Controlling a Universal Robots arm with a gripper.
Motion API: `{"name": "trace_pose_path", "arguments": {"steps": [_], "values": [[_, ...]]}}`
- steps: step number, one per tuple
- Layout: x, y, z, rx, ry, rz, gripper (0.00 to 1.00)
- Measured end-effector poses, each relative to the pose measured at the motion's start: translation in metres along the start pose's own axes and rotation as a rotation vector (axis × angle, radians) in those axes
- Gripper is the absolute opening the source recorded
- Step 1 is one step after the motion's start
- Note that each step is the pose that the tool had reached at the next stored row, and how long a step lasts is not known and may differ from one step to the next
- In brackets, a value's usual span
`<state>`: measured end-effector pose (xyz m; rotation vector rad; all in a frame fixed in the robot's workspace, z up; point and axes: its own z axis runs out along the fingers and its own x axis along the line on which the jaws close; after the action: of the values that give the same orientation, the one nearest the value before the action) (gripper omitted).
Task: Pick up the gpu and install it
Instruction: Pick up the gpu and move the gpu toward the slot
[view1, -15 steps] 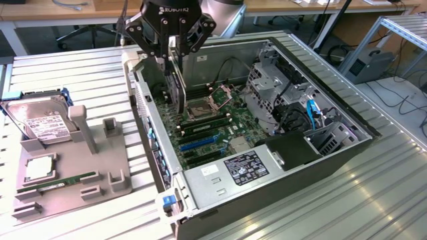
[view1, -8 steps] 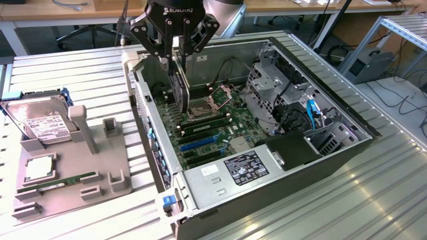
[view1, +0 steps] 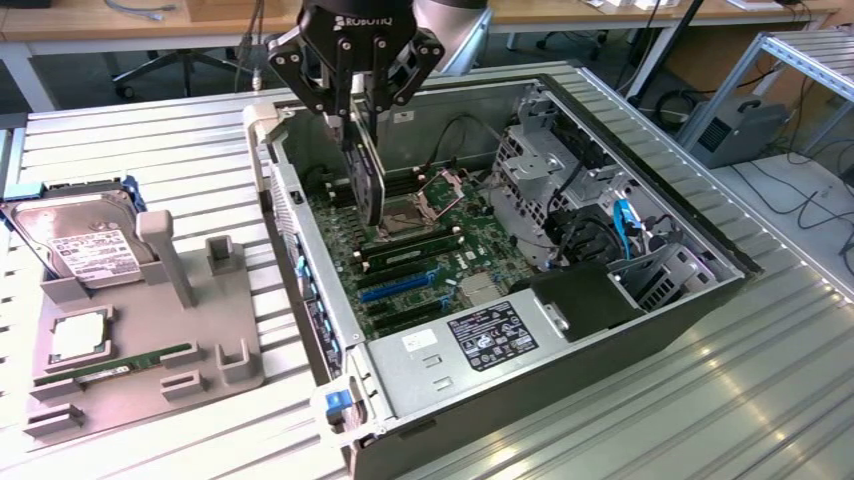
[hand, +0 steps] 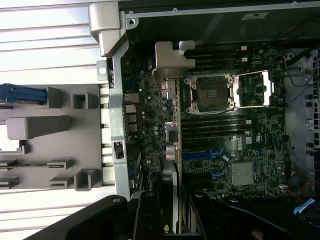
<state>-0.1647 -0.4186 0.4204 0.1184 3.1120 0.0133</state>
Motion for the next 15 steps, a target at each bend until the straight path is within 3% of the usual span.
{"name": "trace_pose_path", "arguments": {"steps": [15], "values": [[-0.0086, 0.0007, 0.0017, 0.0008, -0.0001, 0.000, 0.27]]}}
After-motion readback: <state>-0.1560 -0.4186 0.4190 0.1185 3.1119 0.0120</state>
